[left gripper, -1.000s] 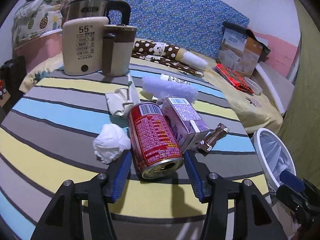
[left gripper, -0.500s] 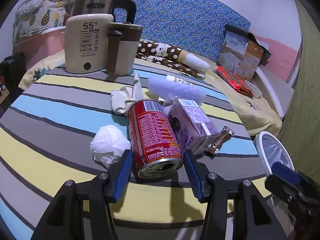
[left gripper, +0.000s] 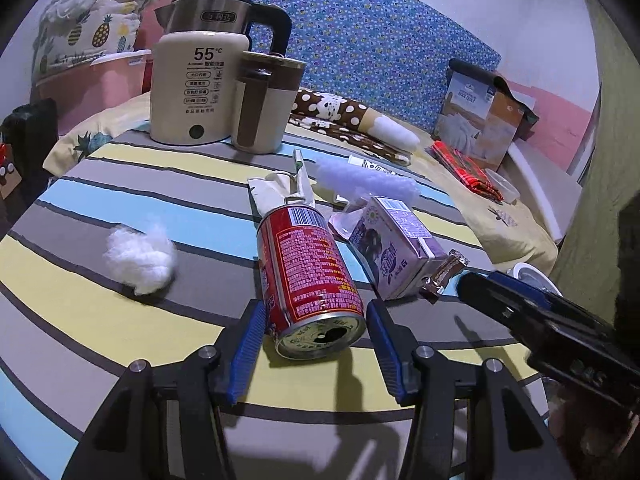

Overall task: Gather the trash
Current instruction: 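Grasp the standing red can with the left tool while the right tool grasps the purple milk carton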

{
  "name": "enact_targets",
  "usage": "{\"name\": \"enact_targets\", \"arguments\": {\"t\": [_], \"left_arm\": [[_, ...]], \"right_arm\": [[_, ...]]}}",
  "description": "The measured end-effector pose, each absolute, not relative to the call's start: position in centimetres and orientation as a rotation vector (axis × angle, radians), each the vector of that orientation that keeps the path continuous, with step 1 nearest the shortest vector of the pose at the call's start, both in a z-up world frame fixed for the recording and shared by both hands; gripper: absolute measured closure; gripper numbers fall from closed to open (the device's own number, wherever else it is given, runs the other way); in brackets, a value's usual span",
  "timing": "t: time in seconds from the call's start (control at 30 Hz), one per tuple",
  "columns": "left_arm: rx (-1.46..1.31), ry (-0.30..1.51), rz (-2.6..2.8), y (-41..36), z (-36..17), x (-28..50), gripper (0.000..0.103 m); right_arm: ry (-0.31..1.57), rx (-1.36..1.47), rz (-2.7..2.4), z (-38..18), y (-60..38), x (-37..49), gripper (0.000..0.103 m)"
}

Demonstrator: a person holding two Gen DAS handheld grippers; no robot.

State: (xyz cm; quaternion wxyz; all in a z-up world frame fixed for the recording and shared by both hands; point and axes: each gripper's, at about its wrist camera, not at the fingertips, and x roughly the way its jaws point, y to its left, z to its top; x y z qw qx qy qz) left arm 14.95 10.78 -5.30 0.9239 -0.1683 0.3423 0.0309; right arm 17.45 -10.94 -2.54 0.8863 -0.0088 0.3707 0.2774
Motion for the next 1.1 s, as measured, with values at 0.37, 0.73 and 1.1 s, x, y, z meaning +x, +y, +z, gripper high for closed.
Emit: {"name": "enact_targets", "arguments": {"t": [0.37,0.73,1.1], "left_arm": [[-0.360,0.700,0.035,11.0,-5.4,14.8,0.050],[-0.342,0.701,0.029,10.8,-5.4,14.9,0.050],[-0.286,0.700,0.020,9.1,-4.7,13.3,0.051]], "right_arm": [[0.791,-0.033,0.589,-3.4,-8.6,18.7,0.043],[0.800,-0.008,0.590,-3.6,-9.1,19.2,0.063],[0.772,0.049,0.609,-2.2,-12.0,17.2,0.063]]}}
